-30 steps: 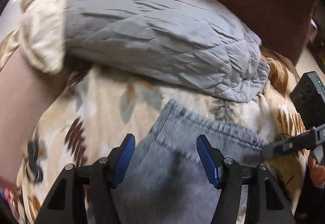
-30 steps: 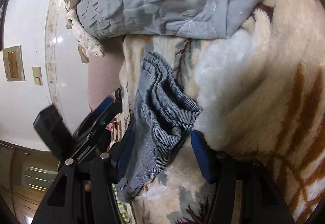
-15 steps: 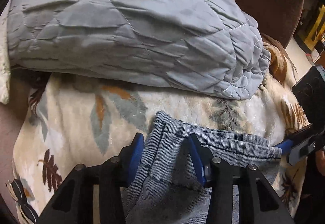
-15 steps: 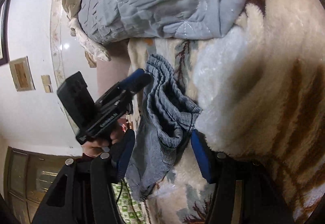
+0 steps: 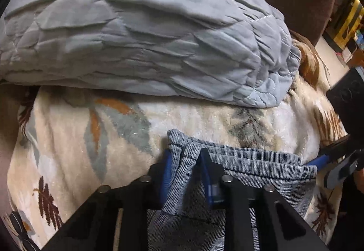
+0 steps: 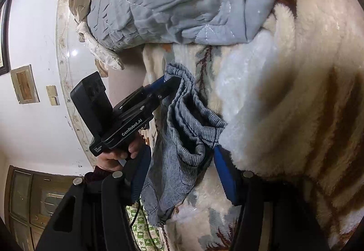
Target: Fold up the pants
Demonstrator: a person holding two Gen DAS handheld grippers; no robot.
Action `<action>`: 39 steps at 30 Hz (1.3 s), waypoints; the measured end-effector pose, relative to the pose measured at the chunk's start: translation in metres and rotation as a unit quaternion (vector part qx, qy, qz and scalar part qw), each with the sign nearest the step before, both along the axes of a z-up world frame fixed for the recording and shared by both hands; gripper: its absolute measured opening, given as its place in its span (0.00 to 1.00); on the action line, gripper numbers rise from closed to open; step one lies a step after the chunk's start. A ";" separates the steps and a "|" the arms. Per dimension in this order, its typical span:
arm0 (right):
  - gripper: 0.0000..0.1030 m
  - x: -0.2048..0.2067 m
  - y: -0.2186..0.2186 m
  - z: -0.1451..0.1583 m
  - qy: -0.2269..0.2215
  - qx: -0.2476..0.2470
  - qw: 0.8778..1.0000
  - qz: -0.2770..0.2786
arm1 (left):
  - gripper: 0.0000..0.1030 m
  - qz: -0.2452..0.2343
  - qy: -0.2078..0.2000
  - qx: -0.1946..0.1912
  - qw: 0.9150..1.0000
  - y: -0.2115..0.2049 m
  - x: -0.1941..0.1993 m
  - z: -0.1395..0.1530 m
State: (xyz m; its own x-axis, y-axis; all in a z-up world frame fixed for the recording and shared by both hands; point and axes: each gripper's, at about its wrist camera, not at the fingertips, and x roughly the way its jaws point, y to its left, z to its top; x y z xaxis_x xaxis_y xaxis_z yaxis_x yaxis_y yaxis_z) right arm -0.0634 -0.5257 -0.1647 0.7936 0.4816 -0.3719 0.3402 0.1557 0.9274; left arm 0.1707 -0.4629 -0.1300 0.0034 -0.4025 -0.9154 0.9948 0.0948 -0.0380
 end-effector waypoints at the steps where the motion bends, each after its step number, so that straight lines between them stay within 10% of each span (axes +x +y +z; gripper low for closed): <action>1: 0.57 -0.001 0.000 0.000 -0.001 0.002 1.000 -0.001 | 0.21 0.002 -0.002 -0.002 1.000 0.001 -0.001 0.001; 19: 0.57 -0.016 -0.017 0.009 -0.021 0.006 0.998 -0.052 | 0.16 0.045 -0.002 -0.053 0.998 0.025 -0.005 0.041; 39: 0.66 0.006 -0.004 0.021 0.034 -0.136 0.990 0.004 | 0.16 0.061 -0.013 -0.064 0.996 0.045 0.005 0.039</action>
